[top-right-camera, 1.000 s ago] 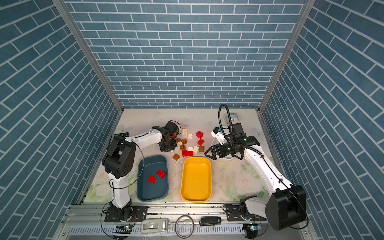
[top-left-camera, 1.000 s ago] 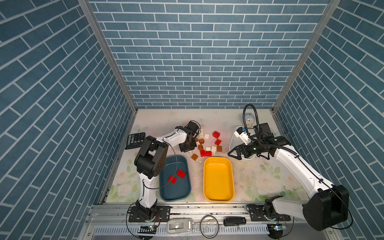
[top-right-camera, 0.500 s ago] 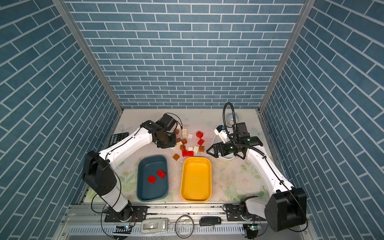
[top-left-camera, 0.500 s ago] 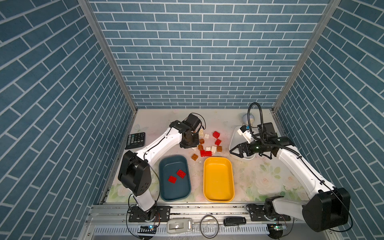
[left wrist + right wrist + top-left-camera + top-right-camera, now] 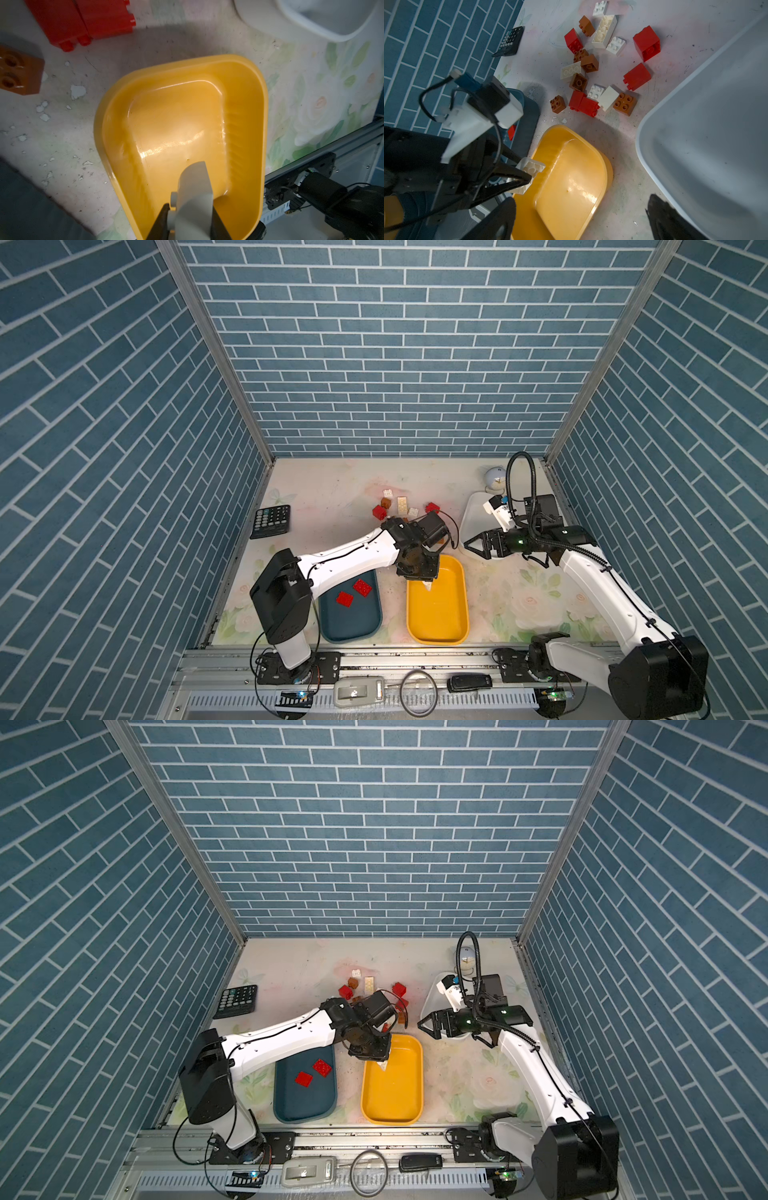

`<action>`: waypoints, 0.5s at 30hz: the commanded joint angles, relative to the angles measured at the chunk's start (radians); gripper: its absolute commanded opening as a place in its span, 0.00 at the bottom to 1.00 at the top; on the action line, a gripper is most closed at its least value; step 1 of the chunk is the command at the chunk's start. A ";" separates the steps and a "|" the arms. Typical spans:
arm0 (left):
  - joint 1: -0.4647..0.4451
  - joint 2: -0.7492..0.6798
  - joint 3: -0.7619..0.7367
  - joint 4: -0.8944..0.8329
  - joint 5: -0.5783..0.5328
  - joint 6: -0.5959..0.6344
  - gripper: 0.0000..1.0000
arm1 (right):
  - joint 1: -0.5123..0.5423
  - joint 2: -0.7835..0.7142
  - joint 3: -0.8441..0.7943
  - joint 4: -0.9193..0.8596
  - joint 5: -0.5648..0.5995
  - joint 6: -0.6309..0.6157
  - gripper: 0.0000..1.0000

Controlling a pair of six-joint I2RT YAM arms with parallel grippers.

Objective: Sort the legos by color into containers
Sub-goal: 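Carry the white brick over the yellow tray and release it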

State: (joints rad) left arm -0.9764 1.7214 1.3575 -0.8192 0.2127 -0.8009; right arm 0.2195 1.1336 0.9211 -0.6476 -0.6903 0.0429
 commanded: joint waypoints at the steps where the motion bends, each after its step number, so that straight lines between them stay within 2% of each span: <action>1: 0.002 0.026 -0.032 0.045 -0.001 -0.022 0.38 | -0.005 -0.032 -0.020 0.029 0.025 0.021 0.99; 5: 0.009 0.031 0.007 -0.011 -0.024 0.018 0.55 | -0.009 -0.043 -0.023 0.026 0.027 0.022 0.99; 10: 0.055 0.016 0.103 -0.140 -0.097 0.108 0.63 | -0.008 -0.034 -0.008 0.018 0.011 0.025 0.99; 15: 0.197 0.028 0.193 -0.229 -0.162 0.270 0.68 | -0.008 -0.013 0.012 0.029 -0.006 0.031 0.99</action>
State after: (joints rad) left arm -0.8581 1.7607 1.5135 -0.9501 0.1246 -0.6502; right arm 0.2153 1.1114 0.9031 -0.6327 -0.6769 0.0559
